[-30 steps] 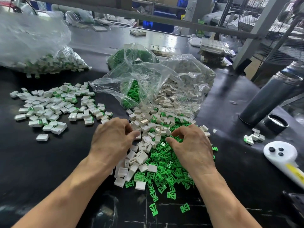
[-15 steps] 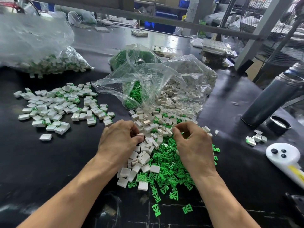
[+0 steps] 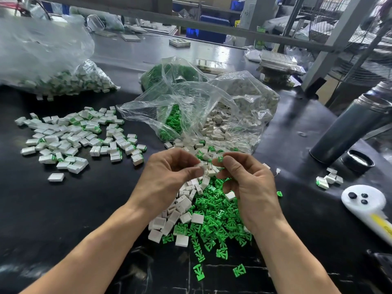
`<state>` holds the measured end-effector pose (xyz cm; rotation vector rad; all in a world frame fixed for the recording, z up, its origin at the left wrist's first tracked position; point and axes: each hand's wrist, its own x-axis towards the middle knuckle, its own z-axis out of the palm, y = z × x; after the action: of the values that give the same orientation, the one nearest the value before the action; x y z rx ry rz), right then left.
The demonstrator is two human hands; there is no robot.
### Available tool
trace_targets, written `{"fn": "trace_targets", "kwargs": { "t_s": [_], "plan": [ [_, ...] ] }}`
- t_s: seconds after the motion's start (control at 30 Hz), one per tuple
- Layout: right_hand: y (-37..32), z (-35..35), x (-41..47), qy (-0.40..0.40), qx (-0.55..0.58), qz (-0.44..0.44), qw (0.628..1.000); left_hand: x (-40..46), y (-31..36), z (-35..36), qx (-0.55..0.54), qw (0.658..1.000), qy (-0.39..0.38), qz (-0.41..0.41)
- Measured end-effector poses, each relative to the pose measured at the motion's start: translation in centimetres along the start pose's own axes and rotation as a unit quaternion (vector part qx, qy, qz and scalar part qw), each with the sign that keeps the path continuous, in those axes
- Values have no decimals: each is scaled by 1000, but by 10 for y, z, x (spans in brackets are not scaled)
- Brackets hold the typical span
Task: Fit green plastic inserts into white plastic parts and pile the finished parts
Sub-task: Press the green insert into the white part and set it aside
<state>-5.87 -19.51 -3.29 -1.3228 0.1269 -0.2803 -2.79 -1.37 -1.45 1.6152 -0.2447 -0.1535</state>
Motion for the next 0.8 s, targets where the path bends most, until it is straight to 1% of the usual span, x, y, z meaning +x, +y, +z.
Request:
{"fn": "trace_targets", "kwargs": {
  "t_s": [0.07,0.17,0.37,0.5,0.57,0.8],
  "plan": [
    [0,0,-1,-10,10,0,1000,0,1,2,-36,999,-4,-3],
    [0,0,-2,-18,6,-14,1000,0,0,3,-61,998,-6,-3],
    [-2,5,-8,-48,-90,-71,992,1,-2,2,-61,998,-5,0],
    [-3,9,-11,-45,-106,-78,990,1,-2,3,-61,998,-6,9],
    [-3,8,-11,-41,-111,-83,990,0,-2,3,-53,999,-4,14],
    [-3,12,-14,-63,-127,-99,985,-1,-6,2,33,998,-26,41]
  ]
}}
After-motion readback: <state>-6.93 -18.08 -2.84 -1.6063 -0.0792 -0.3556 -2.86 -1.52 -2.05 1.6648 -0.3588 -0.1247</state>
